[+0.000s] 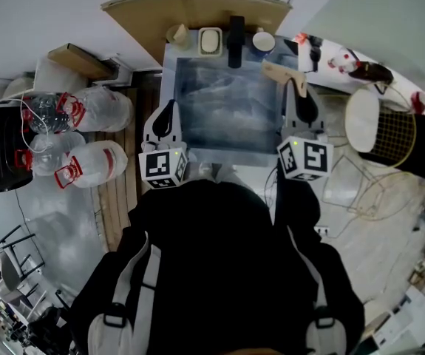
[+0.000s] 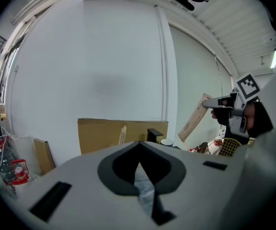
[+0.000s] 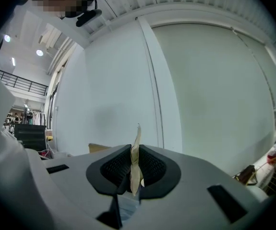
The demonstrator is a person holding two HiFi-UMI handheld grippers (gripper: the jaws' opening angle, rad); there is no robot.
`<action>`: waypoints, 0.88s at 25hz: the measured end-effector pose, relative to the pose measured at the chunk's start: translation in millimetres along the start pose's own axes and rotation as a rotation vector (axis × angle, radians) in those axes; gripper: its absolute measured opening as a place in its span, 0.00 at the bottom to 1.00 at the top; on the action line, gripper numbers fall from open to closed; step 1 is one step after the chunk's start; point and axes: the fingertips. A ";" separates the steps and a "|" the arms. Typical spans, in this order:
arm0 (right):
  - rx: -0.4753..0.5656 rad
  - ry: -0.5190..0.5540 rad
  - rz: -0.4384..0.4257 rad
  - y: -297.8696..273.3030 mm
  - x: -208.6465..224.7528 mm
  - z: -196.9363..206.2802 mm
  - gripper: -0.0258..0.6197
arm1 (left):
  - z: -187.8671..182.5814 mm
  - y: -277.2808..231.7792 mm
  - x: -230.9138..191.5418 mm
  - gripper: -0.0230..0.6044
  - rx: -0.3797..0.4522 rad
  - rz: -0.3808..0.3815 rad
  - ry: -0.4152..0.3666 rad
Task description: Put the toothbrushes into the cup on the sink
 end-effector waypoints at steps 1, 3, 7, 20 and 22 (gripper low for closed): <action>0.003 -0.002 0.005 -6.2 3.9 -1.5 0.11 | 1.5 0.8 1.2 0.04 -0.003 0.001 0.004; 0.007 0.003 0.016 -18.9 11.4 -4.4 0.11 | 3.6 2.0 4.8 0.04 -0.007 0.008 0.006; 0.006 -0.024 0.045 -47.3 26.4 -3.9 0.11 | 8.6 2.9 7.1 0.04 -0.020 0.014 -0.008; -0.064 0.051 0.097 -131.1 49.7 22.3 0.11 | 22.4 9.5 9.1 0.04 -0.064 0.021 -0.024; -0.084 0.055 0.095 -139.5 50.9 29.7 0.11 | 25.0 12.1 9.2 0.04 -0.071 0.020 -0.027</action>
Point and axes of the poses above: the fingertips, and each gripper's own axes: y backward along the fingers, x to its right, z out of its underside, and after that the axes turned 13 degrees about -x, right-handed
